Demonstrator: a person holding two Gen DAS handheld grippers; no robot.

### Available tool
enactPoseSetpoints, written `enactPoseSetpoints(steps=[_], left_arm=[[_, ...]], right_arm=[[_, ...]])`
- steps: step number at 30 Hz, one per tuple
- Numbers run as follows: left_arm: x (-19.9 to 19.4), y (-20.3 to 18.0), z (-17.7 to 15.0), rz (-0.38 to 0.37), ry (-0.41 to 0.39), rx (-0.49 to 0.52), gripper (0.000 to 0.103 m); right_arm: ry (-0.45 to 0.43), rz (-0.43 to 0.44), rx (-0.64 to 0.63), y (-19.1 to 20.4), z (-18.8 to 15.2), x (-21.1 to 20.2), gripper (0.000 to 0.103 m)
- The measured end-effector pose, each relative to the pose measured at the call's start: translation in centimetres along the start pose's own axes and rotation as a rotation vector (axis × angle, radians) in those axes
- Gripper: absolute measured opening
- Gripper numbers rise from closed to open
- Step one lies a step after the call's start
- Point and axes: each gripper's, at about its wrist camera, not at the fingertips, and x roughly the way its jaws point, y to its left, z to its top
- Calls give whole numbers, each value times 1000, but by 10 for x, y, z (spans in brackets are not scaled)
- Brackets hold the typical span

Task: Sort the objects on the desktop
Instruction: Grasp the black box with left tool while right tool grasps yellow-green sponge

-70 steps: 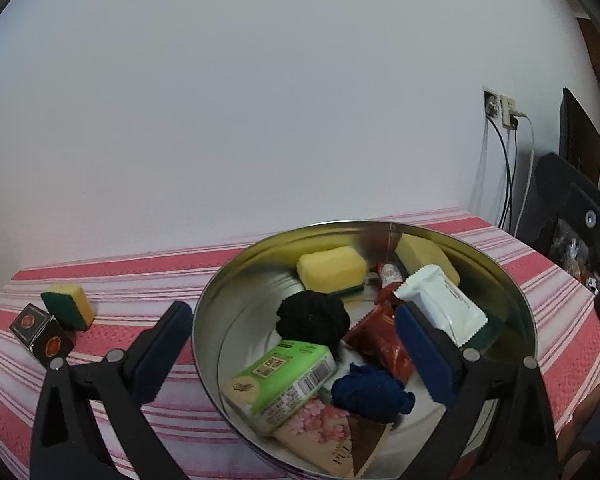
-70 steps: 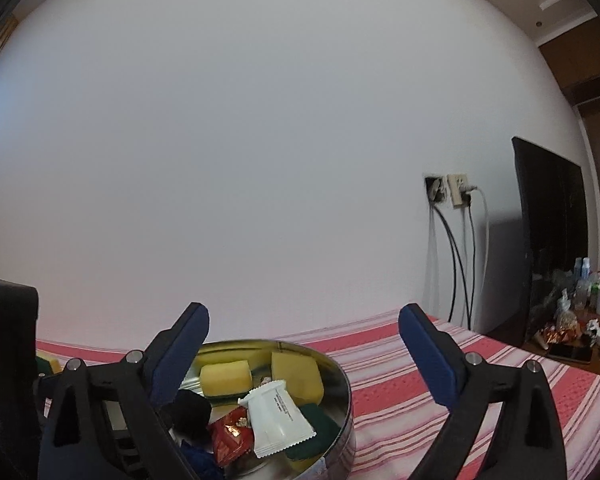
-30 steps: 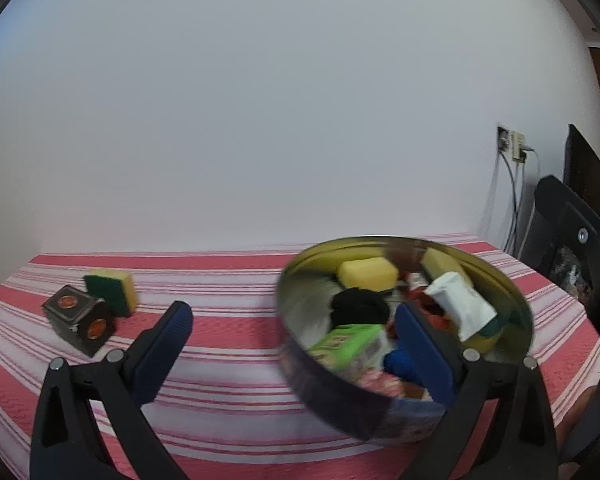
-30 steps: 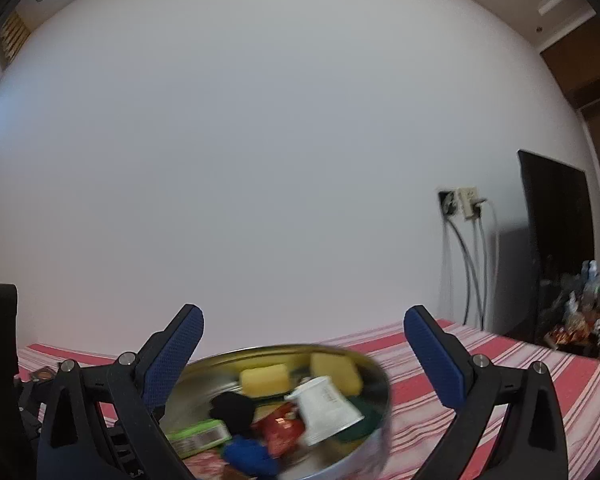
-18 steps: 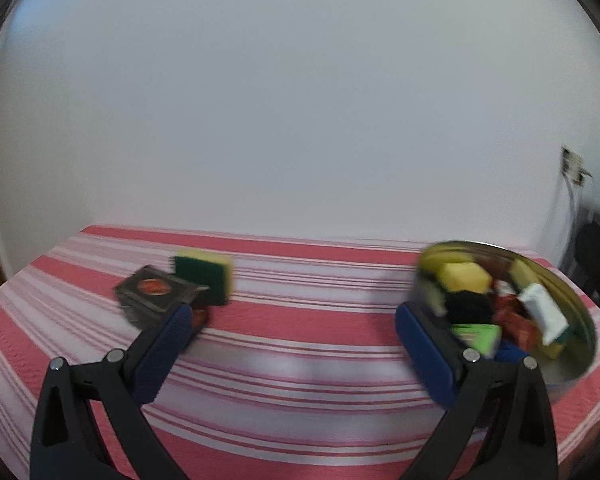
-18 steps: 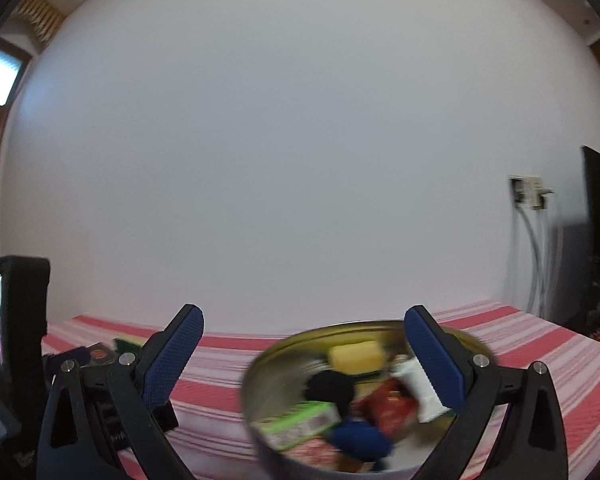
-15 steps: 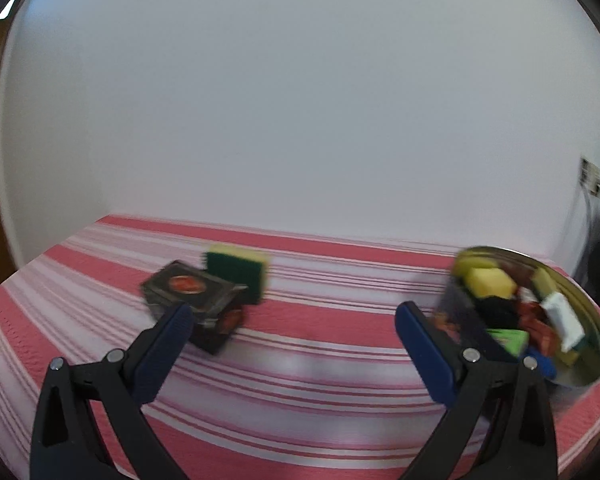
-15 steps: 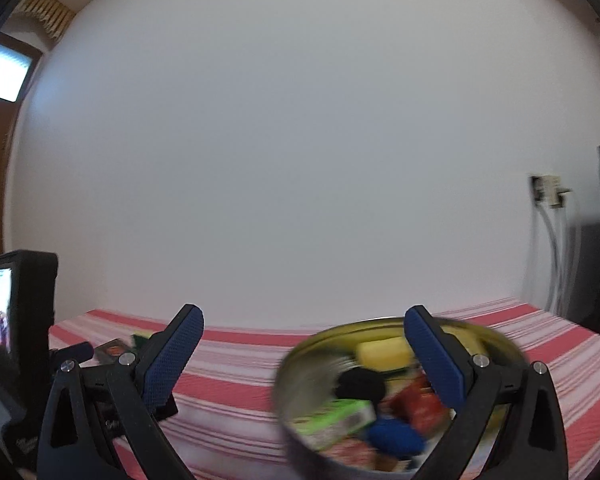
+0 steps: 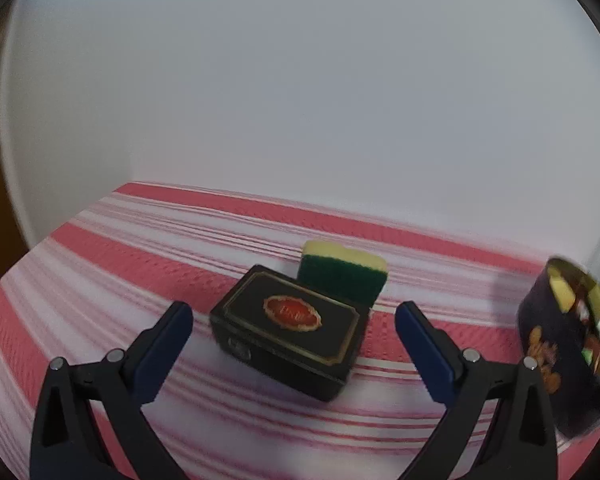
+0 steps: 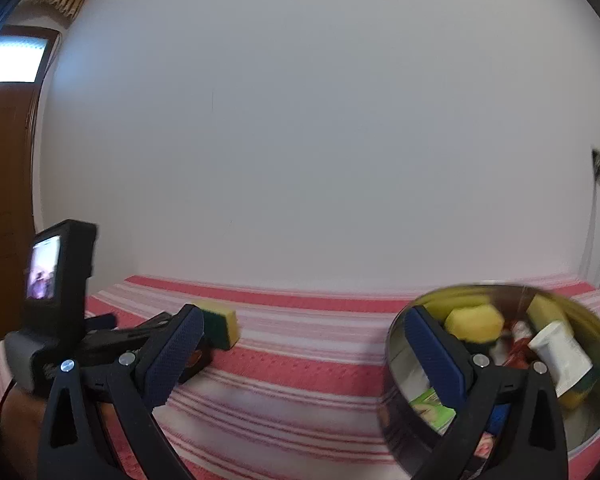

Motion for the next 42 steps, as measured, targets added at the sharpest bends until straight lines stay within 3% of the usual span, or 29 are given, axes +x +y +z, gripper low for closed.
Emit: enactPoseSetpoints(steps=[3, 6, 9, 13, 17, 20, 24, 26, 30, 33, 38, 42], left_arm=[[24, -4, 3, -57, 103, 86, 102], [37, -15, 6, -14, 109, 235, 102], [58, -20, 4, 26, 183, 313, 102], [71, -5, 4, 1, 258, 234, 102], [90, 25, 5, -37, 366, 61, 101], [85, 35, 7, -74, 330, -10, 92], [77, 43, 5, -75, 305, -56, 90], [69, 51, 6, -46, 258, -98, 89], [37, 74, 6, 82, 98, -203, 90], [28, 83, 7, 160, 54, -213, 90], [28, 93, 8, 206, 46, -220, 90], [23, 93, 7, 221, 49, -213, 90]], right_arm=[[27, 8, 15, -3, -1, 4, 102], [42, 20, 26, -5, -1, 7, 102], [63, 34, 31, -4, -2, 14, 102], [71, 40, 22, -2, -4, 15, 102], [79, 44, -15, 8, -5, 16, 102], [79, 46, -63, 17, -6, 17, 102], [79, 57, -103, 26, -7, 17, 102], [80, 70, -82, 26, -6, 21, 102], [74, 149, -24, 31, -1, 40, 102], [146, 180, -28, 43, 4, 79, 102], [378, 301, -154, 69, 4, 159, 102], [452, 273, -319, 90, -2, 199, 102]])
